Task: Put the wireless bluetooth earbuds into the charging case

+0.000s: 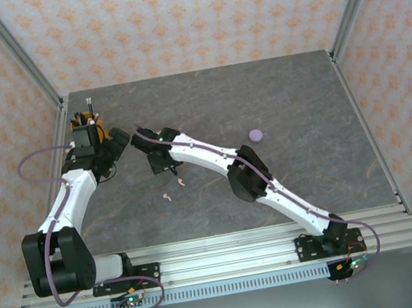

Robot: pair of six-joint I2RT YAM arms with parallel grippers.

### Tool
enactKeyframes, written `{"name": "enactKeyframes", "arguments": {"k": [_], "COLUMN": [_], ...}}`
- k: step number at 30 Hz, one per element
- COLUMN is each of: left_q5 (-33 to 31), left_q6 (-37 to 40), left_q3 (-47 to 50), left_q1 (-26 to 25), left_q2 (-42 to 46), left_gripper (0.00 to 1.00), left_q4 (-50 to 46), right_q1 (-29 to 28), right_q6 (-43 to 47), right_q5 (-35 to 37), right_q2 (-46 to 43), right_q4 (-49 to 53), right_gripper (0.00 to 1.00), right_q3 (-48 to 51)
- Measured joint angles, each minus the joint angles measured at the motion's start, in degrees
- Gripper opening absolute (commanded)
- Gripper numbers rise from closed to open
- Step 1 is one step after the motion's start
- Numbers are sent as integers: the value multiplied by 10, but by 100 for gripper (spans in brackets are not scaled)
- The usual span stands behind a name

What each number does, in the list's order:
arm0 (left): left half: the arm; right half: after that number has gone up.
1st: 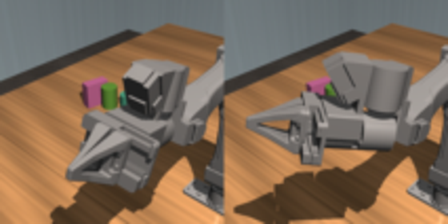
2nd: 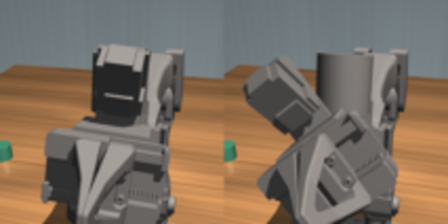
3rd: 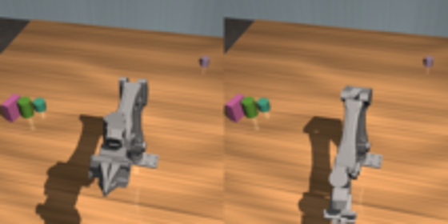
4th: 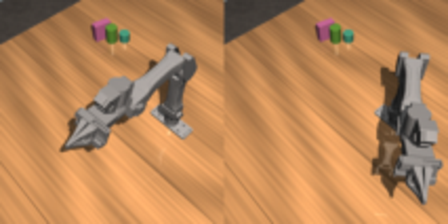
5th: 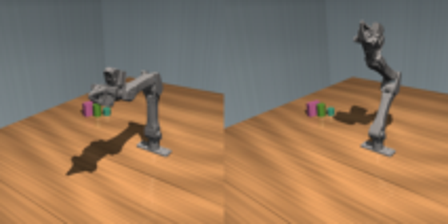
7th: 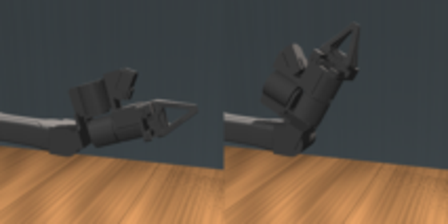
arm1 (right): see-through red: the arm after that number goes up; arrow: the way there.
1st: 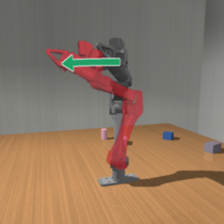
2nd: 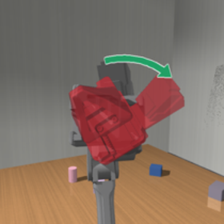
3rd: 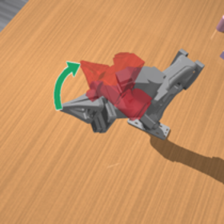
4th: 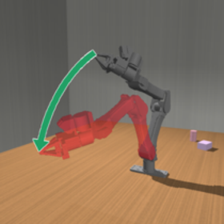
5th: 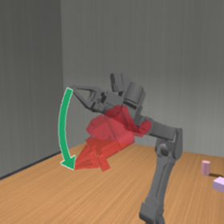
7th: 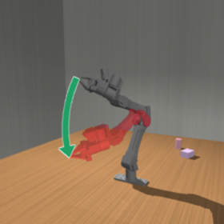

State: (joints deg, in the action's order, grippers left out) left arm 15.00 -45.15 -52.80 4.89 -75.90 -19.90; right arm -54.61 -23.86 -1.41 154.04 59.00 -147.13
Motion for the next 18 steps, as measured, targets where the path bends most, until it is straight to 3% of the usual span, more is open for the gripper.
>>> {"name": "enactKeyframes", "arguments": {"k": [6, 18], "left_q5": [15, 44], "left_q6": [0, 0], "left_q3": [0, -25], "left_q1": [0, -12], "left_q2": [0, 0], "left_gripper": [100, 100], "left_q4": [0, -2], "right_q1": [4, 54], "right_q6": [-4, 33], "right_q5": [13, 17], "right_q2": [-37, -230], "right_q4": [-13, -51], "right_gripper": [43, 41], "right_q3": [65, 374]}}
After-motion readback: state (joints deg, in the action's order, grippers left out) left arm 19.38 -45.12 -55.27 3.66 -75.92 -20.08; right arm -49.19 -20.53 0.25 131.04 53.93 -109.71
